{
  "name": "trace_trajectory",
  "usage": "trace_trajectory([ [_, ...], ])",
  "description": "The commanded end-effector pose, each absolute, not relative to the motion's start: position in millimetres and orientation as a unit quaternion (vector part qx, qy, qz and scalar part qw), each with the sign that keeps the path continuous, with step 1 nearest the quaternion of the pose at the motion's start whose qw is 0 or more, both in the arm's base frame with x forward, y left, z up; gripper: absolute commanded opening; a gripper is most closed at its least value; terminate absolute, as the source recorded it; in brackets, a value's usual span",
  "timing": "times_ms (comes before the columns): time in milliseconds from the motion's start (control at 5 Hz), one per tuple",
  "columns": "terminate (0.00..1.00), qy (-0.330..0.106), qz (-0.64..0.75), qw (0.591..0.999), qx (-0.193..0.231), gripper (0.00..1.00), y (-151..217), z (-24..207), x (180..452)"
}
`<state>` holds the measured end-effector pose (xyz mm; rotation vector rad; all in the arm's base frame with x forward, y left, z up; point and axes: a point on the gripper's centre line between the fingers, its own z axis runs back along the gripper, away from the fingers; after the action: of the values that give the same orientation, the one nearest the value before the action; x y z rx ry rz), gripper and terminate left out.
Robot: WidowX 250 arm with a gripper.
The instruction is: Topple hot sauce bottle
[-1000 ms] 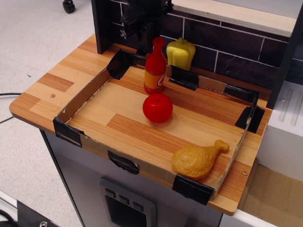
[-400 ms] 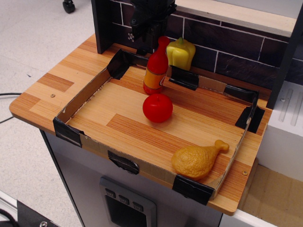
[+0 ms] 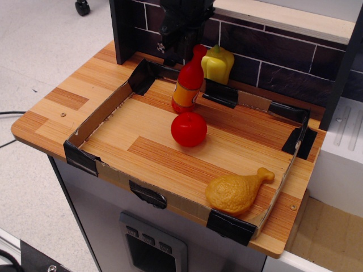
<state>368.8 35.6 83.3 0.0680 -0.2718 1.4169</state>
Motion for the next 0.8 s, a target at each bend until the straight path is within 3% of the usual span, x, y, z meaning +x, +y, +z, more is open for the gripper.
trace_trajectory([
  [0,0.0,-0.147,0.637,0.756,0.021,0.0,7.1,71.5,369.7],
  [600,0.0,-0.16,0.634,0.757,0.003,0.0,-9.6,59.8,370.6],
])
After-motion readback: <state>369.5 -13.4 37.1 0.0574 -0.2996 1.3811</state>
